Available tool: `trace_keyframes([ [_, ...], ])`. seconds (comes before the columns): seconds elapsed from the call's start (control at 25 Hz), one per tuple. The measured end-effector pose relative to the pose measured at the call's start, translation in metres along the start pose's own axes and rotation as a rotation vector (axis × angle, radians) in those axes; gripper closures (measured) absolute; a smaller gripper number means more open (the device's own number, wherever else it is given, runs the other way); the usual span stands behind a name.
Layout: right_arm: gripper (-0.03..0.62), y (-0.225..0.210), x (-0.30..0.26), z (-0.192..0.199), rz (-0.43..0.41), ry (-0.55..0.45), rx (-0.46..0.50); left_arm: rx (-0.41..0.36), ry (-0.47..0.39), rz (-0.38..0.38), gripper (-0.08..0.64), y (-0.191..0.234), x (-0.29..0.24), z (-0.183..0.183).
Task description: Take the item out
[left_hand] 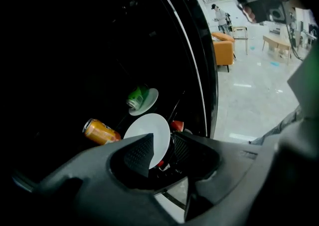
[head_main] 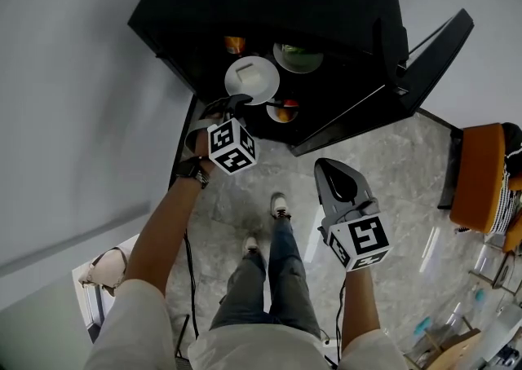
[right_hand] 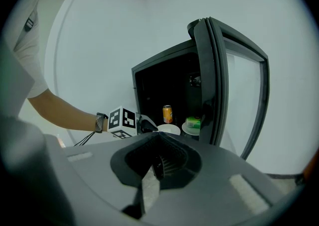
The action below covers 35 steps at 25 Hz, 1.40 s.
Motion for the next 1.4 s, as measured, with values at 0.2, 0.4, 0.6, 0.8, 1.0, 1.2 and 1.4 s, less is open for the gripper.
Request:
trace_keyframes([
  [0.2,0.584,-0.006,0.001,0.012,0.003,0.013,-0.019,-0.051,0.054,-0.008,0.428,-0.005,-0.024,0.015],
  [0.4,0.584,-0.011,0.0,0.022,0.004,0.023,-0.044,-0.129,0.072,-0.026,0.426,-0.01,-0.041,0.022],
  [0.6,0.584,-0.013,0.0,0.028,0.011,0.024,-0.058,-0.299,0.064,-0.067,0.419,-0.021,-0.054,0.027],
  [0.8,0.584,-0.016,0.003,0.037,0.018,0.03,-0.078,-0.305,0.068,-0.111,0.412,-0.023,-0.063,0.031],
  [1.0,0.584,-0.019,0.006,0.049,0.036,0.037,-0.098,-0.311,0.058,-0.158,0.396,-0.021,-0.07,0.028],
  [1.2,0.584,-0.018,0.007,0.056,0.03,0.048,-0.107,-0.38,0.064,-0.18,0.38,-0.02,-0.076,0.026],
  [1.4,0.584,-0.019,0.009,0.062,0.034,0.059,-0.113,-0.407,0.08,-0.185,0.406,-0.019,-0.079,0.027],
])
Point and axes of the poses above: the fingertips, and each gripper's own axes: x backward along the fingers, y to its left, z out of its underside, the point moved 1 cm from there along x, backward along the fingers, and after that the axes turned 15 degrees about -z, right-handed, at the moved point
